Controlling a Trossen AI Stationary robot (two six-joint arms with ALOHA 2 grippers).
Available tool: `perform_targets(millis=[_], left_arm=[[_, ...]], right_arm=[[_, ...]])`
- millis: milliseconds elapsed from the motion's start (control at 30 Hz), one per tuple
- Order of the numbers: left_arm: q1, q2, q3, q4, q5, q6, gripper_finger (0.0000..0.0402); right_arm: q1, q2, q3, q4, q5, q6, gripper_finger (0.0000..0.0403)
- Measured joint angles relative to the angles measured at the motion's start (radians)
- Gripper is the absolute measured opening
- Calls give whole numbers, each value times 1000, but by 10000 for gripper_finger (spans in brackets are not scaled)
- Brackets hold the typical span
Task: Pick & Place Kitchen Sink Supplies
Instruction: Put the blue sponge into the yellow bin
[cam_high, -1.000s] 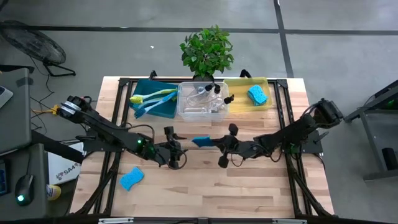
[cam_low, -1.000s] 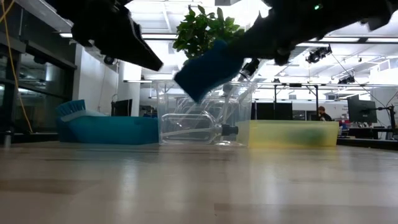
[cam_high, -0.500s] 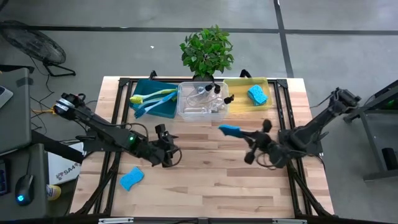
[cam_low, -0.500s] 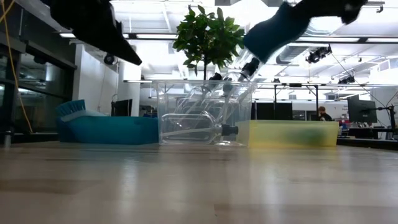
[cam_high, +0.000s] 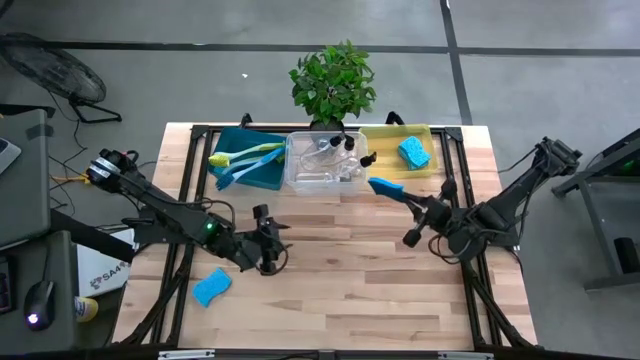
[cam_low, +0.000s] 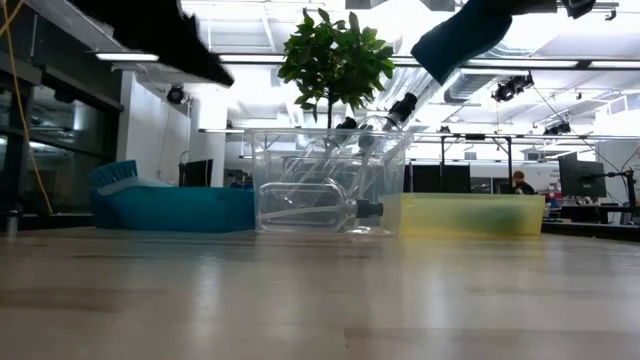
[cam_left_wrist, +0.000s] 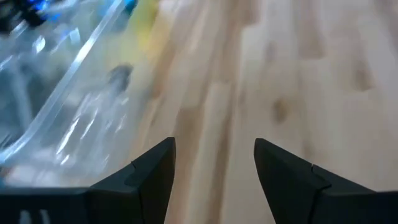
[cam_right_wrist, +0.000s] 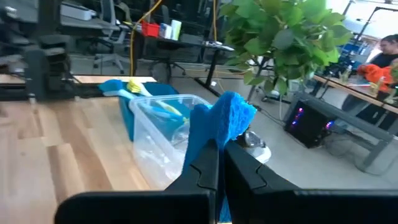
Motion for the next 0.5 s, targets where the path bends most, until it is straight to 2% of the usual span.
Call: perform_targets(millis=[100, 267, 433, 500], left_arm=[[8, 0, 0, 118, 70, 93, 211], [84, 3, -4, 264, 238, 202, 211], [203, 3, -107, 559, 476, 285, 210], [252, 3, -156, 654, 537, 285, 210]], right_arm=[[-18, -7, 0, 0, -6, -21, 0], [-49, -6, 0, 0, -17, -46, 0], [-67, -6, 0, 18, -11, -99, 0], [-77, -6, 8, 34, -9, -139, 0]])
